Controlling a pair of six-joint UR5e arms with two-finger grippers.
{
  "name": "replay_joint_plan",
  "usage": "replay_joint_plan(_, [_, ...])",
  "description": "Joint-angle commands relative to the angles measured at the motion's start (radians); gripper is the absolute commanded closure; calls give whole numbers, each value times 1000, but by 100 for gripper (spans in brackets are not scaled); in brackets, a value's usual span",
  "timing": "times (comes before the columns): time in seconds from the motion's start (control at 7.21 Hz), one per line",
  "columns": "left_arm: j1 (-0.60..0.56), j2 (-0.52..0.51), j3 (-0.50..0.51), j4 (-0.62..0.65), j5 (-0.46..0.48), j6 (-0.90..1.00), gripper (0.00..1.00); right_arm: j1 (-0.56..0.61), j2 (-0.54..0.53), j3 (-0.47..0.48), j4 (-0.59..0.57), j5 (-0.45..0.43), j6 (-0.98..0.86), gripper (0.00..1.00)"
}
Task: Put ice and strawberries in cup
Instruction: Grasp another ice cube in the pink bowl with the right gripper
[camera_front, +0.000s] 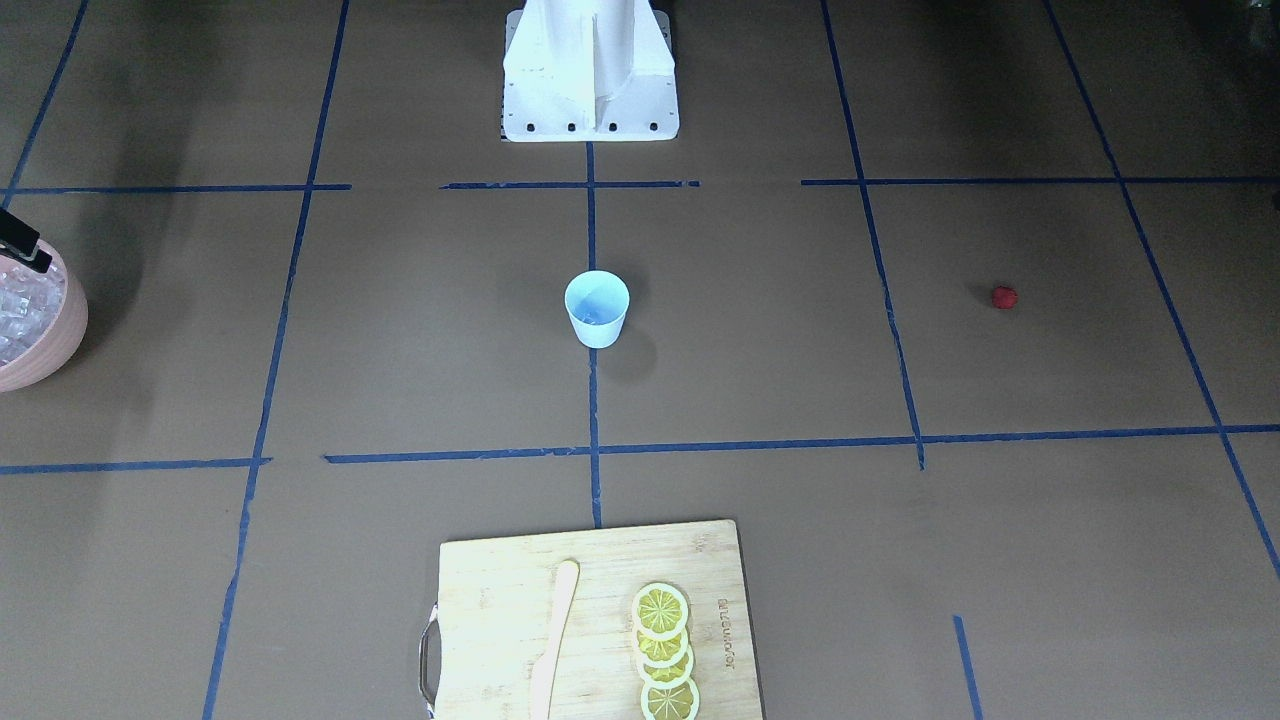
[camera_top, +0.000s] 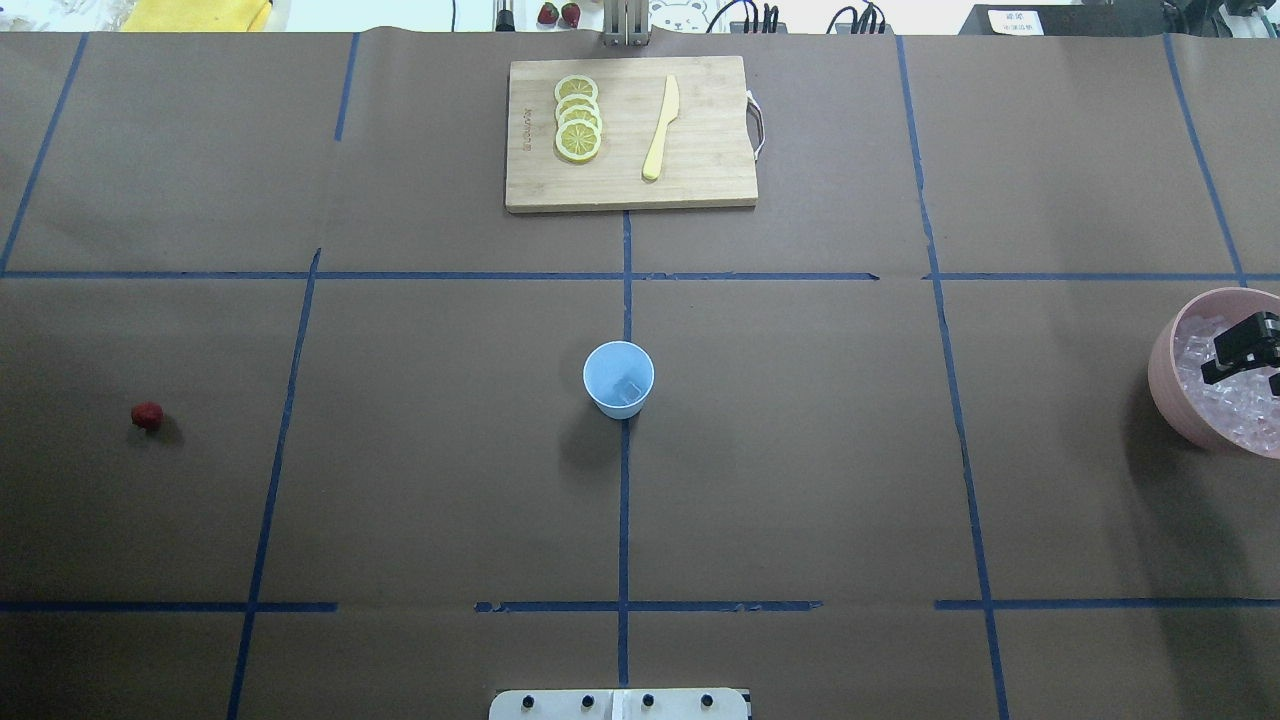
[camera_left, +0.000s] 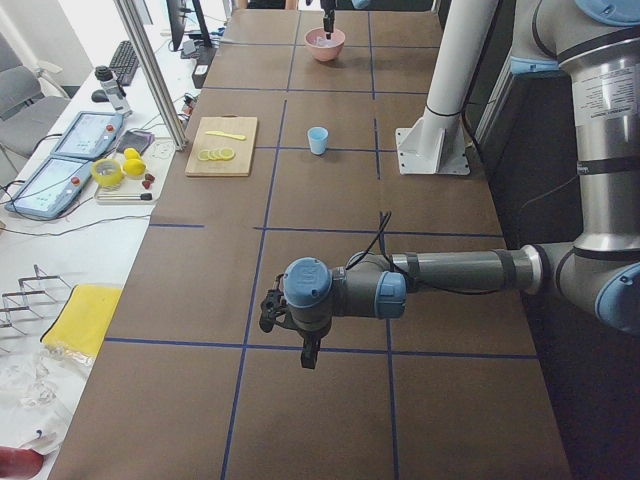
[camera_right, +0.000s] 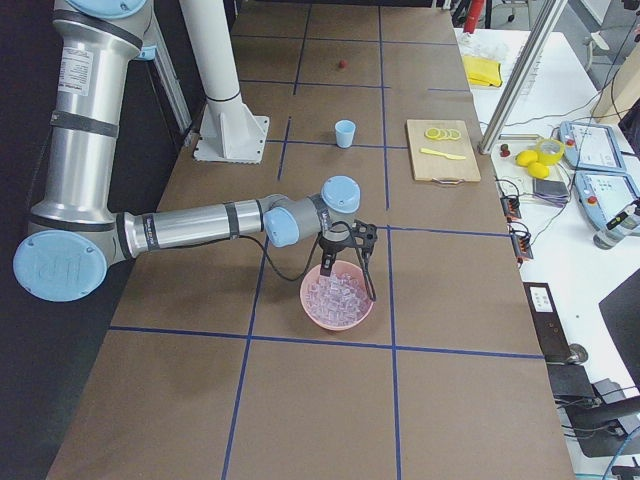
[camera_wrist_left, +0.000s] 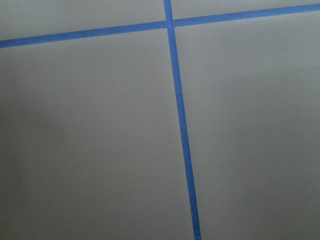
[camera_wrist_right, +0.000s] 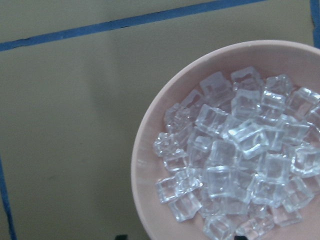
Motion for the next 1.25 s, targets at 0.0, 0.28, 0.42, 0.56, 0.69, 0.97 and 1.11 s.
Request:
replay_joint_plan(0.0, [0, 1, 0, -4, 0, 0, 0, 15, 25, -56, 2, -30, -28, 19])
replay_joint_plan(0.28, [0, 3, 0, -4, 0, 0, 0, 15, 42, -93, 3, -28, -33, 17])
replay_joint_plan(0.42, [0, 7, -2, -13, 0, 0, 0, 13, 41, -93, 3, -30, -33, 3])
replay_joint_plan(0.56, [0, 9, -2, -16, 0, 0, 0, 13, 41, -93, 3, -30, -31, 5])
replay_joint_plan(0.69, [0, 9, 0, -16, 0, 0, 0, 13, 41, -103, 3, -36, -33, 5])
replay_joint_plan(0.97, [0, 9, 0, -16, 0, 0, 0, 6, 41, -117, 3, -45, -33, 5])
replay_joint_plan(1.11, [0, 9, 0, -16, 0, 0, 0, 0, 42, -119, 3, -45, -31, 7])
